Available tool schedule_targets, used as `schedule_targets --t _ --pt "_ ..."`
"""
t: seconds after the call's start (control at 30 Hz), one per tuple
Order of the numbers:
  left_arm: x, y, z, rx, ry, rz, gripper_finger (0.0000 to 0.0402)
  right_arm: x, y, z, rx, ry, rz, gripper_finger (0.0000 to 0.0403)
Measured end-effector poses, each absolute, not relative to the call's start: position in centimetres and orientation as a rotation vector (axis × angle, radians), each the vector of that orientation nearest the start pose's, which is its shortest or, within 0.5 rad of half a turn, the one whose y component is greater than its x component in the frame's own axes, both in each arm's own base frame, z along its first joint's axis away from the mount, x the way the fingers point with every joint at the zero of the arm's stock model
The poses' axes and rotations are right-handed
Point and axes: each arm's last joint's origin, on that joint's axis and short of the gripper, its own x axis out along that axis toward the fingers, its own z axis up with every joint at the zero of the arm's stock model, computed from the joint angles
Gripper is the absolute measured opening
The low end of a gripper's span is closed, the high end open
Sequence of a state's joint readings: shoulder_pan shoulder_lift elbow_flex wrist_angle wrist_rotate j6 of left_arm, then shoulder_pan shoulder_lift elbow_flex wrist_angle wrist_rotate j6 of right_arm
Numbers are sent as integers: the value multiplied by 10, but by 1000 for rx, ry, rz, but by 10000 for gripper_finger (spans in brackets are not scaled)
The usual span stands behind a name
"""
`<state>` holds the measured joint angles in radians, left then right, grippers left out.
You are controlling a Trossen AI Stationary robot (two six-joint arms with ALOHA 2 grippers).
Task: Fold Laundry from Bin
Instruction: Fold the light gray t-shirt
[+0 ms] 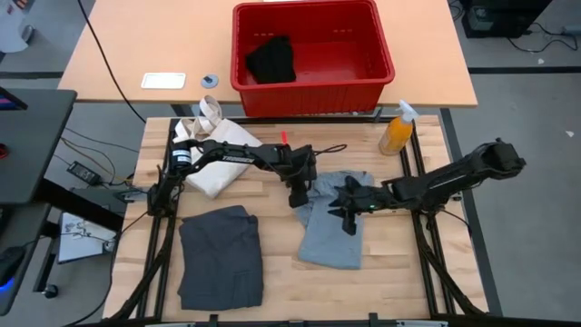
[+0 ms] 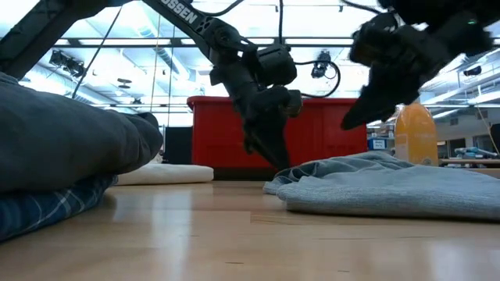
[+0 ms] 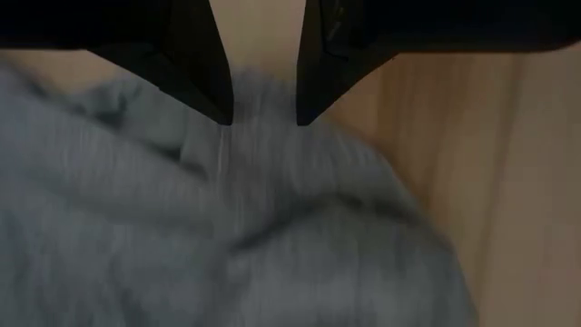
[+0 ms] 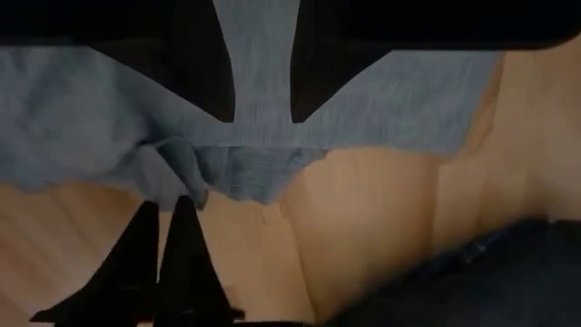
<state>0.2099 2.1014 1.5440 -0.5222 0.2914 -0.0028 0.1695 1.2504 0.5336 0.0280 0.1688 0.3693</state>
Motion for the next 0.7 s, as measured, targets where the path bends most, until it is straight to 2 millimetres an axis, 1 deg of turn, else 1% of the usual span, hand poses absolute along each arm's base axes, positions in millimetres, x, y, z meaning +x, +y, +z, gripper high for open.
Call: schedule_targets --t 0.1,0.23,0.37,0.47,0.6,0.7 --pt "425 82 166 -258 1102 -91 127 252 36 174 201 710 -88 128" --pt "425 81 166 -242 1096 -146 127 273 36 166 172 757 -83 150" --pt "425 81 166 -213 1090 -175 127 286 33 153 174 804 -108 177" --pt "427 81 167 -199 1059 -196 127 291 30 143 168 841 -123 188" --pt "430 82 169 -196 1021 -205 127 293 26 129 151 884 -172 181" --pt "432 80 170 -203 1005 -221 127 294 23 120 139 910 -196 148"
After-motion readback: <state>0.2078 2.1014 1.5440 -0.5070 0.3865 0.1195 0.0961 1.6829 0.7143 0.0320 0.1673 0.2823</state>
